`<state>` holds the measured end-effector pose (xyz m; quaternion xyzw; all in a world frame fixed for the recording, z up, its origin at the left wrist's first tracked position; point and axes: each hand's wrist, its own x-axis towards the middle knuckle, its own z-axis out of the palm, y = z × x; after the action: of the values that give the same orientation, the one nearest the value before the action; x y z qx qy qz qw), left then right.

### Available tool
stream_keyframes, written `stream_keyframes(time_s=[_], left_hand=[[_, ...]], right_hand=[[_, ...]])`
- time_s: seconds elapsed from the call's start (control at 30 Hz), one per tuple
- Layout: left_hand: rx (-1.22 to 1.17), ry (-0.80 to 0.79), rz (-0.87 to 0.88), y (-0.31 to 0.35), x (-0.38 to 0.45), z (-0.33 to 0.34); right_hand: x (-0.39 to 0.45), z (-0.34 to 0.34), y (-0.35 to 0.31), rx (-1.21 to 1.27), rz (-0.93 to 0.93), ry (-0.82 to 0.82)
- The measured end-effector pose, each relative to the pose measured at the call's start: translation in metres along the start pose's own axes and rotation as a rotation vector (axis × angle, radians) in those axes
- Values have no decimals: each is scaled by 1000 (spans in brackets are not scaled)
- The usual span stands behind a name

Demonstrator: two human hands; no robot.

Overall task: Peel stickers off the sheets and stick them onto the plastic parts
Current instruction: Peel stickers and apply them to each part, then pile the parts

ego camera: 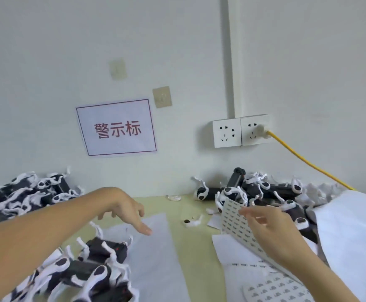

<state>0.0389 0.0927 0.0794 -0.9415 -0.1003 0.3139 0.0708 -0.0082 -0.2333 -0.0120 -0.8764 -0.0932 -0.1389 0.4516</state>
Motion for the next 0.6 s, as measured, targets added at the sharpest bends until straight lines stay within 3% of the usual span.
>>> stream_keyframes(time_s=[0.07, 0.13, 0.23, 0.47, 0.6], left_hand=[[-62, -114, 38, -13, 3, 10], [-22, -96, 90, -17, 12, 30], [110, 107, 186, -17, 29, 59], [-73, 521, 257, -31, 39, 39], [-255, 787, 206, -22, 32, 14]], right_hand=[[1, 2, 1, -18, -8, -7], [1, 4, 3, -33, -10, -17], [-1, 7, 4, -40, -8, -28], [-1, 11, 6, -33, -9, -29], [-3, 14, 2, -3, -13, -48]])
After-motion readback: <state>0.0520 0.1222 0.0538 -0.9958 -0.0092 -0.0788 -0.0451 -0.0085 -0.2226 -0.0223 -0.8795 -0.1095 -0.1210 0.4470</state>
